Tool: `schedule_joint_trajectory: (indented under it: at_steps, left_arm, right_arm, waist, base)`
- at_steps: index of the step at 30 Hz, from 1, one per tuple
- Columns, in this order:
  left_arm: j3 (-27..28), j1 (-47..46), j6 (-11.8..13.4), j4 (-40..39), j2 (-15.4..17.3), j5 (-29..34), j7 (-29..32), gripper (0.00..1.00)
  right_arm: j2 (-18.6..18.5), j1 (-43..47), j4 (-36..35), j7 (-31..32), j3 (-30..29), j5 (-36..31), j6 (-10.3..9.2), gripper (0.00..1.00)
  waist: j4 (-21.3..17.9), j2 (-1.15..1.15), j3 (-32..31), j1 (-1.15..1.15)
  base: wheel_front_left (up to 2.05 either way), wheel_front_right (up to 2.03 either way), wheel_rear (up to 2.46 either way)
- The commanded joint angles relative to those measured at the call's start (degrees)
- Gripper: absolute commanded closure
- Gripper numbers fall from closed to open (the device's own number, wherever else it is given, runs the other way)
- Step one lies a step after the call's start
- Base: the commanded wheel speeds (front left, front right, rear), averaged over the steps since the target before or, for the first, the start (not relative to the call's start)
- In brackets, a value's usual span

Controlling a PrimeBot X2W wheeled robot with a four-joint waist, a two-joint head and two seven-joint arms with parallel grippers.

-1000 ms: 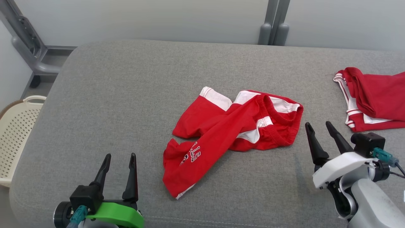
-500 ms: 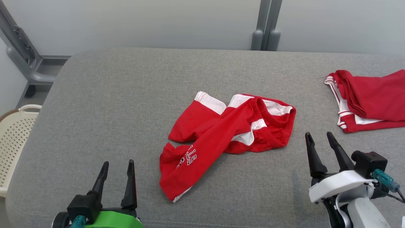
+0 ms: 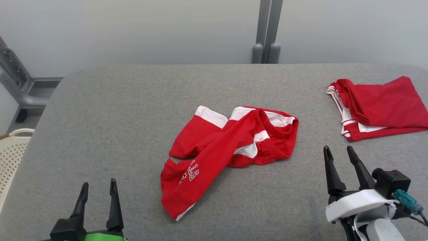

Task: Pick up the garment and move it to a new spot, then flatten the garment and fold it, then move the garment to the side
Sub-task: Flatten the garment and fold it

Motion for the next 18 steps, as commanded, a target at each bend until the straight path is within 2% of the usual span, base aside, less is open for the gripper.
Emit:
schedule_joint_trajectory:
  at_steps: [1, 18]
  left_arm:
    - [0.6, 0.98, -0.26, -0.13, 0.08, 0.42, -0.21, 0.0]
    - [1.91, 2.15, -0.71, -0.02, 0.08, 2.32, -0.21, 0.0]
  right_arm:
    - [0.05, 0.77, 0.09, -0.24, -0.07, -0.43, 0.0, 0.0]
    - [0.48, 1.47, 0.9, -0.24, -0.14, -1.08, 0.0, 0.0]
  waist:
    - [-0.48, 0.0, -0.49, 0.0]
    - [-1.04, 0.0, -1.12, 0.0]
  base:
    - [0.0, 0.0, 0.0]
    - [0.0, 0.0, 0.0]
